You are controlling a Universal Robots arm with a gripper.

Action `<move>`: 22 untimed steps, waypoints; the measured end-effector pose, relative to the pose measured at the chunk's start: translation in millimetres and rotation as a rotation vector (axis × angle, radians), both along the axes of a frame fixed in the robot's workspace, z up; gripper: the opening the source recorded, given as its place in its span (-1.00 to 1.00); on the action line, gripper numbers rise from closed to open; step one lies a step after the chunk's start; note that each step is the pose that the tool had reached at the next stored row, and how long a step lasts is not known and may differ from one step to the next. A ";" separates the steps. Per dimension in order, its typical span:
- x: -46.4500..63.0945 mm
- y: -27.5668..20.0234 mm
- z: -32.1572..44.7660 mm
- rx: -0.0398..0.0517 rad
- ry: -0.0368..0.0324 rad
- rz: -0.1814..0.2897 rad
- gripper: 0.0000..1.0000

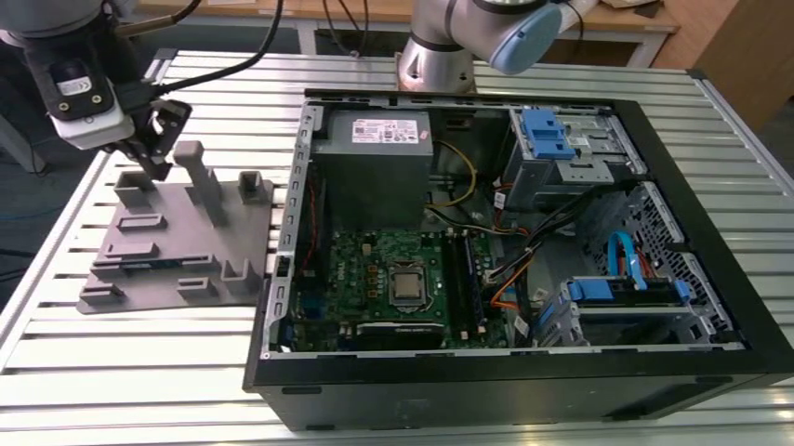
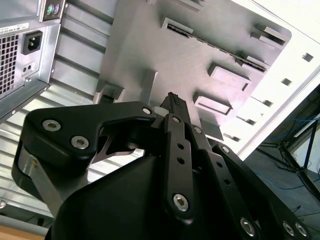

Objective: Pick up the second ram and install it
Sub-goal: 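Reach for the second ram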

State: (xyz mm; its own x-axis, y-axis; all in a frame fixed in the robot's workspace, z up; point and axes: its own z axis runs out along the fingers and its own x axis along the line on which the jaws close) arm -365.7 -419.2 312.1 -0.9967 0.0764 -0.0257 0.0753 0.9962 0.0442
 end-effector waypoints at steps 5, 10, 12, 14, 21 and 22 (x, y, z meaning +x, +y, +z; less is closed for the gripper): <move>-7.6 -4.6 -6.5 0.0002 -0.0001 0.000 -0.85; -9.1 -10.7 -15.5 0.0003 -0.0002 0.000 -0.85; -10.0 -12.1 -19.2 0.0001 -0.0001 0.000 -0.85; -10.9 -13.5 -22.8 0.0001 0.0000 0.000 -0.85; -12.5 -16.4 -32.8 0.0002 -0.0001 0.000 -0.85; -12.7 -16.7 -34.0 0.0002 -0.0002 0.000 -0.85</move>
State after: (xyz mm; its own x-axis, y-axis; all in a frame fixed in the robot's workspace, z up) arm -378.4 -435.9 278.1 -0.9968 0.0762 -0.0258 0.0750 0.9962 0.0444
